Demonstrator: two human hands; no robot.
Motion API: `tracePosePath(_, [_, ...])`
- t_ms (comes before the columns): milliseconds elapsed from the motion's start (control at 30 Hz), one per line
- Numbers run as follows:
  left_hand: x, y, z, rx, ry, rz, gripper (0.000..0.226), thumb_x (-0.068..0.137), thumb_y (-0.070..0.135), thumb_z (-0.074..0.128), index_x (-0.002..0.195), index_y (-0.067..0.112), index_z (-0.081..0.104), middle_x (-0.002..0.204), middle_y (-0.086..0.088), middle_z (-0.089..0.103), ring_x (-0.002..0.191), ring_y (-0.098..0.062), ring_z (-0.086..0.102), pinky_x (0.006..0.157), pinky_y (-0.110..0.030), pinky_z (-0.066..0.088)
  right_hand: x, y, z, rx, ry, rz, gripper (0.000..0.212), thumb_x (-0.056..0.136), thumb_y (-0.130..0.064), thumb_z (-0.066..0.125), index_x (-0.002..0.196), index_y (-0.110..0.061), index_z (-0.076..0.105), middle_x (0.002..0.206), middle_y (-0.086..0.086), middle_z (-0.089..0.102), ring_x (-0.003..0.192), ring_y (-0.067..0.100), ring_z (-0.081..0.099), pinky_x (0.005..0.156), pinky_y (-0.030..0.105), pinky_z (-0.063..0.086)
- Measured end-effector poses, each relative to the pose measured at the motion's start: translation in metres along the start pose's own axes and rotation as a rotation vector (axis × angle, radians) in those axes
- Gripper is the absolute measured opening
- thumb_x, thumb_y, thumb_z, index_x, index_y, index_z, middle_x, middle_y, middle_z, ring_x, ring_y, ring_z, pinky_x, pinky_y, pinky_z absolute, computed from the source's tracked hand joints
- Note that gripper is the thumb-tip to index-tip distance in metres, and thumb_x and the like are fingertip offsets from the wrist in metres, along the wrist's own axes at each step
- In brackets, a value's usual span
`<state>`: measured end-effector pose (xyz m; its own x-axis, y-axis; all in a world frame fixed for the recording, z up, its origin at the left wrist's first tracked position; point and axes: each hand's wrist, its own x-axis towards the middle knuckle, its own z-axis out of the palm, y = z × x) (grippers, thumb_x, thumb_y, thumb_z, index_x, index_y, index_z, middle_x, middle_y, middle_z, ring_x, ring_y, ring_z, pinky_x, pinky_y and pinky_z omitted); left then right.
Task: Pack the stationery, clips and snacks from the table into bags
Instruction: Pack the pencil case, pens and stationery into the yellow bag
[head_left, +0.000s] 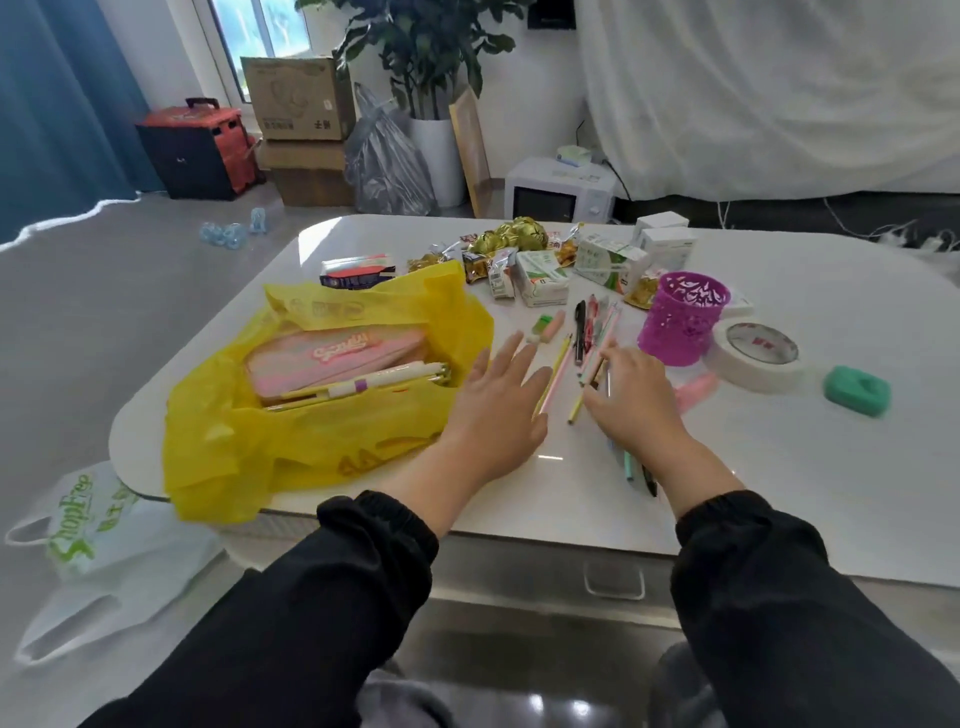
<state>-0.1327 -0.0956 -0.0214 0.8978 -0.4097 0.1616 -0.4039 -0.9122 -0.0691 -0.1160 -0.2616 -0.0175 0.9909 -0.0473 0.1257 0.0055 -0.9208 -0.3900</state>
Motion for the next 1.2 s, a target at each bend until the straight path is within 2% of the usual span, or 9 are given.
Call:
tracePosePath(67, [0.007,0.008,0.012,-0.001,-0.089,-0.067,0.057,0.098,0.038,0.036,0.149,0.019,0.021,0.158,-0.007,0.011,0.147,-0.024,-0.002,0.118,-0.045,0.006,0.0,0.011,-0.007,-0.045,0.003,0.079,0.054,0.088,-0.029,0.056,0.136,-0.008,0.042,0.135,0.013,0.044,0.124,0.03,0.039,0.105,0.044,0.034])
tracePosePath(133, [0.015,0.013,0.02,-0.019,-0.115,-0.116,0.055,0.097,0.037,0.039,0.146,0.018,0.025,0.154,-0.007,0.023,0.144,-0.026,0.012,0.116,-0.042,0.016,0.0,0.022,-0.014,-0.115,-0.003,0.132,0.051,0.088,-0.031,0.056,0.132,-0.009,0.043,0.131,0.013,0.043,0.12,0.03,0.04,0.101,0.043,0.038])
tracePosePath(300, [0.028,0.029,0.028,-0.076,-0.124,-0.192,0.044,0.095,0.034,0.043,0.135,0.017,0.039,0.129,-0.006,0.049,0.122,-0.025,0.042,0.098,-0.036,0.039,-0.007,0.038,-0.021,-0.196,-0.079,0.227,0.048,0.087,-0.034,0.06,0.126,-0.011,0.045,0.127,0.012,0.043,0.115,0.03,0.045,0.081,0.037,0.043])
tracePosePath(400, [0.03,0.036,0.03,-0.072,-0.157,-0.265,0.037,0.097,0.034,0.043,0.129,0.017,0.042,0.12,-0.006,0.052,0.112,-0.024,0.047,0.083,-0.033,0.046,-0.009,0.041,-0.02,-0.18,-0.195,0.314,0.041,0.089,-0.037,0.058,0.12,-0.012,0.049,0.115,0.012,0.046,0.095,0.028,0.055,0.065,0.029,0.04])
tracePosePath(500, [0.035,0.037,0.032,-0.048,-0.126,-0.295,0.028,0.097,0.027,0.045,0.122,0.015,0.047,0.116,-0.006,0.052,0.108,-0.023,0.048,0.08,-0.031,0.047,-0.009,0.041,-0.018,-0.182,-0.244,0.364,0.04,0.091,-0.04,0.056,0.12,-0.014,0.051,0.094,0.005,0.046,0.078,0.022,0.05,0.052,0.025,0.032])
tracePosePath(633, [0.04,0.035,0.029,-0.091,-0.137,-0.313,0.025,0.093,0.01,0.052,0.118,0.012,0.051,0.111,-0.008,0.053,0.098,-0.022,0.053,0.069,-0.027,0.043,-0.006,0.038,-0.019,-0.201,-0.262,0.38,0.029,0.094,-0.036,0.053,0.111,-0.014,0.049,0.072,0.001,0.032,0.072,0.02,0.048,0.059,0.027,0.038])
tracePosePath(733, [0.041,0.031,0.024,-0.101,-0.199,-0.321,0.023,0.093,0.01,0.05,0.116,0.012,0.051,0.108,-0.008,0.052,0.093,-0.023,0.055,0.063,-0.028,0.041,-0.006,0.036,-0.019,-0.206,-0.266,0.37,0.024,0.093,-0.034,0.055,0.097,-0.013,0.044,0.073,0.002,0.035,0.067,0.018,0.047,0.061,0.027,0.039])
tracePosePath(1000, [0.036,0.017,0.012,-0.107,-0.433,-0.335,0.028,0.092,0.017,0.051,0.117,0.012,0.042,0.081,-0.002,0.045,0.069,-0.016,0.047,0.047,-0.025,0.035,-0.005,0.038,-0.016,-0.185,-0.267,0.372,0.023,0.09,-0.029,0.059,0.093,-0.013,0.044,0.074,0.003,0.044,0.072,0.021,0.049,0.049,0.024,0.031])
tracePosePath(1200, [0.039,0.019,0.015,-0.148,-0.392,-0.346,0.037,0.092,0.038,0.052,0.117,0.013,0.042,0.096,-0.005,0.049,0.084,-0.022,0.054,0.055,-0.028,0.041,-0.004,0.041,-0.016,-0.172,-0.266,0.349,0.018,0.089,-0.022,0.057,0.1,-0.013,0.047,0.075,0.004,0.044,0.075,0.024,0.05,0.059,0.028,0.038])
